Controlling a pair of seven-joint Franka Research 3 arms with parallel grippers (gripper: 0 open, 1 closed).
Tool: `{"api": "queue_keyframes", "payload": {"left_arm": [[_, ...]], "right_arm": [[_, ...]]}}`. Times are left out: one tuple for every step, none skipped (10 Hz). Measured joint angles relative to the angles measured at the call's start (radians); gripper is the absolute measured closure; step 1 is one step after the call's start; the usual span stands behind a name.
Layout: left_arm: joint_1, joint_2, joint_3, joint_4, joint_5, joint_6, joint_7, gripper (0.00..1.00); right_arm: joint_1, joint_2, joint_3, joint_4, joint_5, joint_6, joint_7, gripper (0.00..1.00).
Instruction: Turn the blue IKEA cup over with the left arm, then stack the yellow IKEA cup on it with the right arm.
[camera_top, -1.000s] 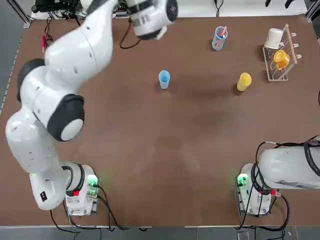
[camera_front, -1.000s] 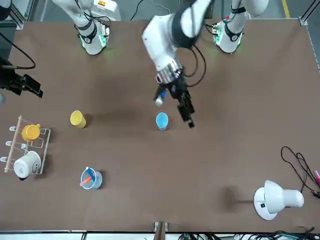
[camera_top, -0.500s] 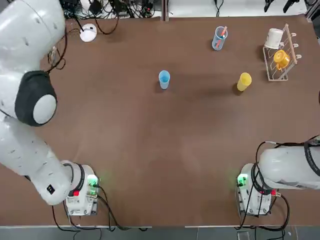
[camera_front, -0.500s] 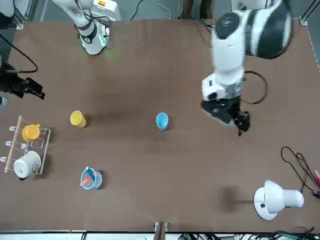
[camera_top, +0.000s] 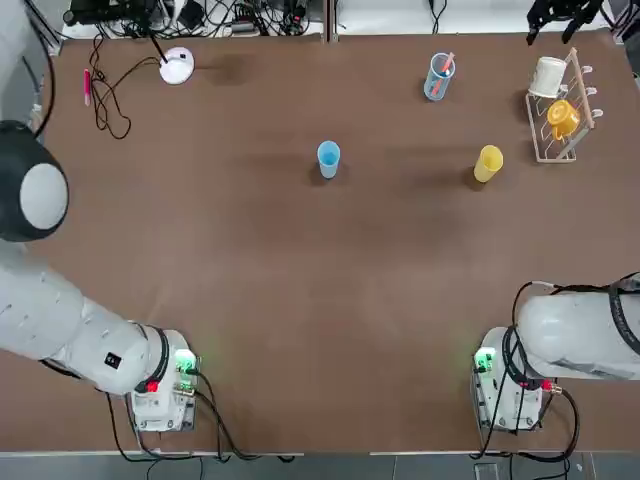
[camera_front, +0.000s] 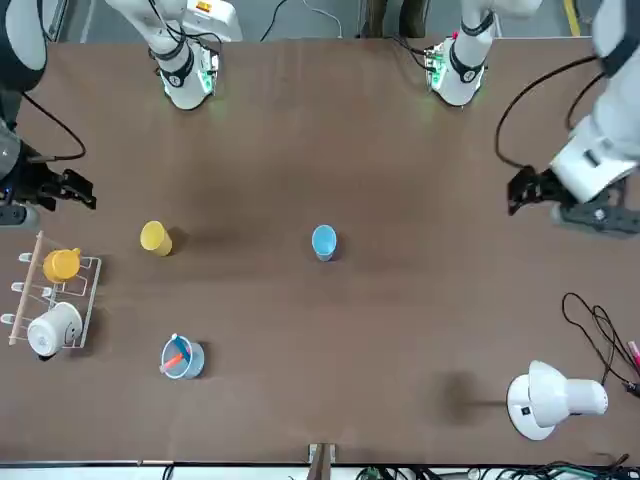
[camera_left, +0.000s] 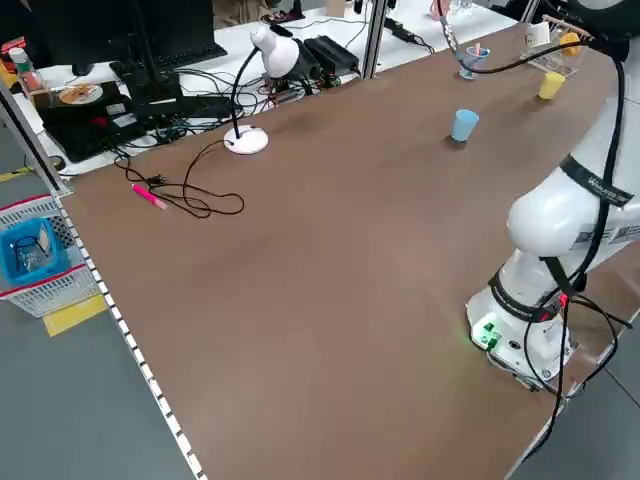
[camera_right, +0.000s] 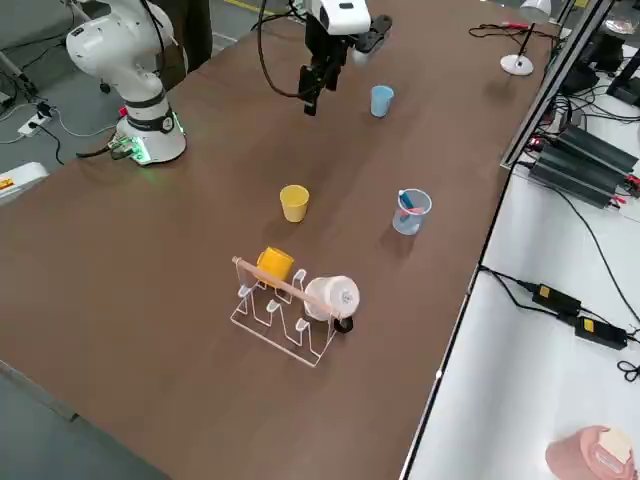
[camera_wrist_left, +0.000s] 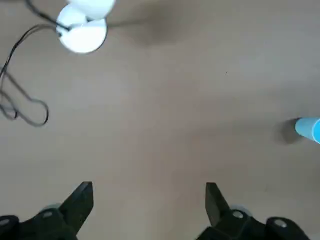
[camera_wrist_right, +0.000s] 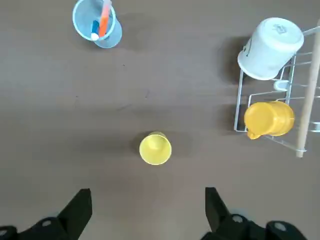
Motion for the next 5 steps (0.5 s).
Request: {"api": "queue_keyframes", "payload": {"left_arm": [[0.024, -0.03, 0.0, 0.009, -0.002, -0.014, -0.001, 0.01], [0.043, -0.049, 0.001, 0.01, -0.002, -0.015, -0.001, 0.01], [0.056, -0.057, 0.001, 0.01, 0.018, -0.016, -0.001, 0.01], [0.056, -0.057, -0.001, 0.013, 0.059, -0.016, -0.001, 0.01], [0.056, -0.057, -0.003, 0.016, 0.084, -0.016, -0.001, 0.01]], "right_arm": [[-0.016, -0.003, -0.001, -0.028, 0.0, 0.042, -0.032, 0.0], [-0.022, -0.006, -0.001, -0.073, -0.001, 0.106, -0.045, 0.0], [-0.022, -0.013, 0.0, -0.127, -0.002, 0.169, -0.047, 0.0], [-0.022, -0.022, 0.001, -0.173, -0.003, 0.213, -0.047, 0.0], [-0.023, -0.035, 0.001, -0.214, -0.003, 0.255, -0.047, 0.0]]}}
